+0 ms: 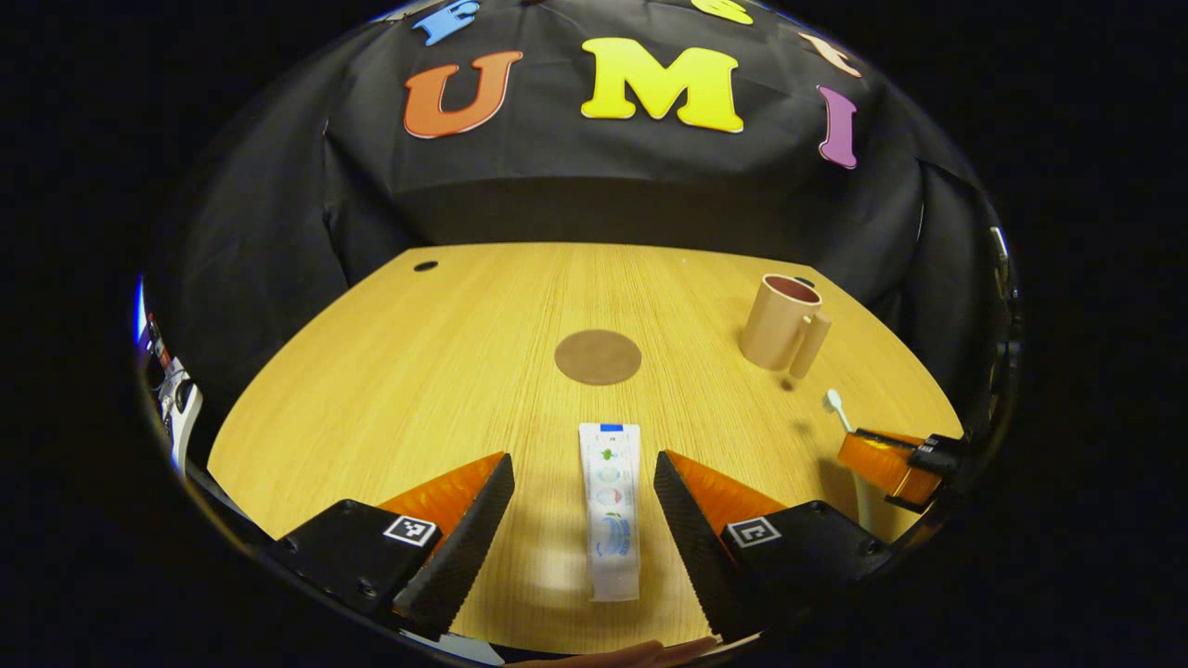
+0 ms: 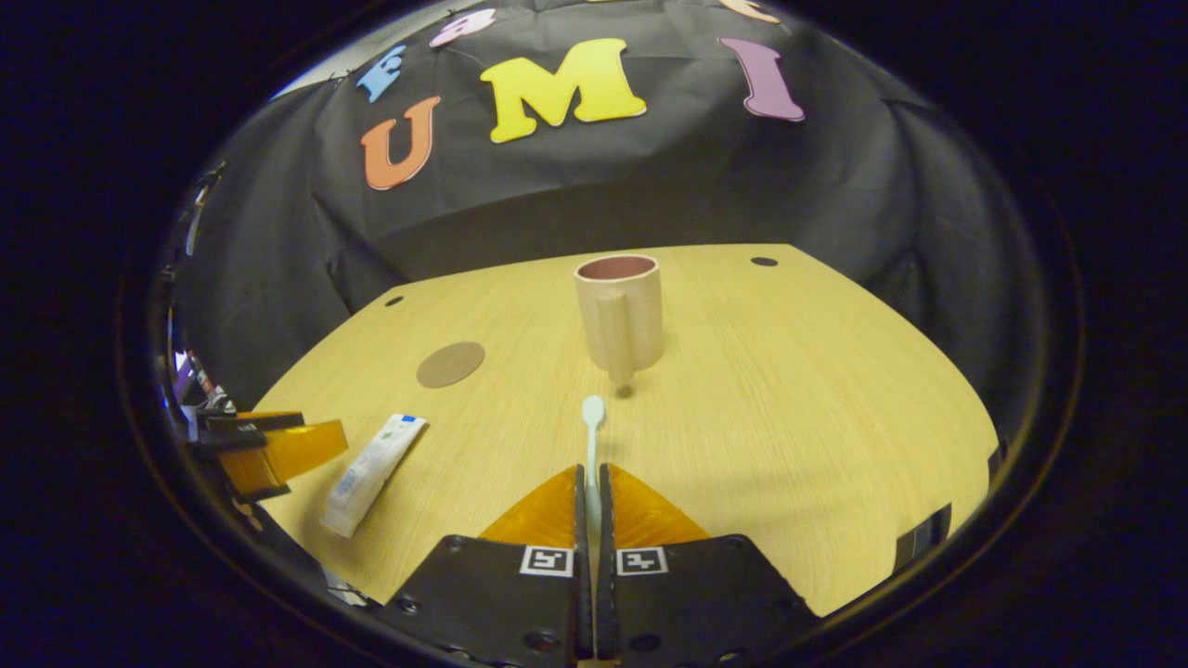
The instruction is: Put the toothbrush and toothpaste on the desktop into the cup, then pick up the cup and place it on the coaster on the desktop.
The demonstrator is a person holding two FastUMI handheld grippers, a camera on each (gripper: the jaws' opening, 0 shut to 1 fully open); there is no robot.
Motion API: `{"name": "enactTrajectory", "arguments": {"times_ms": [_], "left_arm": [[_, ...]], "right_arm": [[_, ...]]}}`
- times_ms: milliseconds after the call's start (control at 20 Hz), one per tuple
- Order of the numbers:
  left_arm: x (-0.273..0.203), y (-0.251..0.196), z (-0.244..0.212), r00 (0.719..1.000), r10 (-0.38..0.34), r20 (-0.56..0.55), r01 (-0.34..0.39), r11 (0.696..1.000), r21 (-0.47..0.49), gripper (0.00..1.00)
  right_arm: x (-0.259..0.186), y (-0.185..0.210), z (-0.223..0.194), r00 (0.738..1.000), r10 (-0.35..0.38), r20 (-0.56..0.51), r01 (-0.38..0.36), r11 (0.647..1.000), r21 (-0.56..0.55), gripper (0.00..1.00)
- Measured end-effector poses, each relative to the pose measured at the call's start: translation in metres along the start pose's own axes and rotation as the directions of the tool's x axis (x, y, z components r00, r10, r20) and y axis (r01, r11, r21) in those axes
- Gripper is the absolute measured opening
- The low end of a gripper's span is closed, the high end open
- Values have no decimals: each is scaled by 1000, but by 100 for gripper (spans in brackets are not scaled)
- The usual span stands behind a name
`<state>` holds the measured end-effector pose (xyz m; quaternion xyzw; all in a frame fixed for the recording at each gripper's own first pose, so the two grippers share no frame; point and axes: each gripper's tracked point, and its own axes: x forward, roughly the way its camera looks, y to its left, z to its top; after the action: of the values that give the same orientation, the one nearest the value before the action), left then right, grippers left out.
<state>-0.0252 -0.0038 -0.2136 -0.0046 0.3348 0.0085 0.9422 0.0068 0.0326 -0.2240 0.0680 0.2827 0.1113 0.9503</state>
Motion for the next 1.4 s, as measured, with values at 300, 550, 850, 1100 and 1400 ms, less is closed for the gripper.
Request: {"name": "enactTrajectory", "arguments": {"times_ms": [300, 550, 850, 1100, 1400], "left_arm": [[8, -1, -24, 997, 6, -72, -4, 1000, 25, 98], [10, -10, -36, 994, 11, -113, -4, 998, 70, 94], [13, -14, -47, 987, 11, -158, -5, 999, 41, 91], [13, -19, -46, 990, -14, -137, 21, 998, 53, 75], [17, -16, -50, 991, -16, -131, 23, 998, 56, 54]], "right_arm": [[-22, -1, 28, 997, 1, 80, -1, 1000, 5, 3], [-31, -11, 37, 992, -20, 125, 17, 1000, 22, 2], [-31, -15, 41, 991, 2, 137, -9, 998, 56, 2], [-35, -18, 53, 985, -10, 173, 1, 999, 54, 2], [-42, -18, 67, 978, -31, 205, 20, 998, 52, 2]]}}
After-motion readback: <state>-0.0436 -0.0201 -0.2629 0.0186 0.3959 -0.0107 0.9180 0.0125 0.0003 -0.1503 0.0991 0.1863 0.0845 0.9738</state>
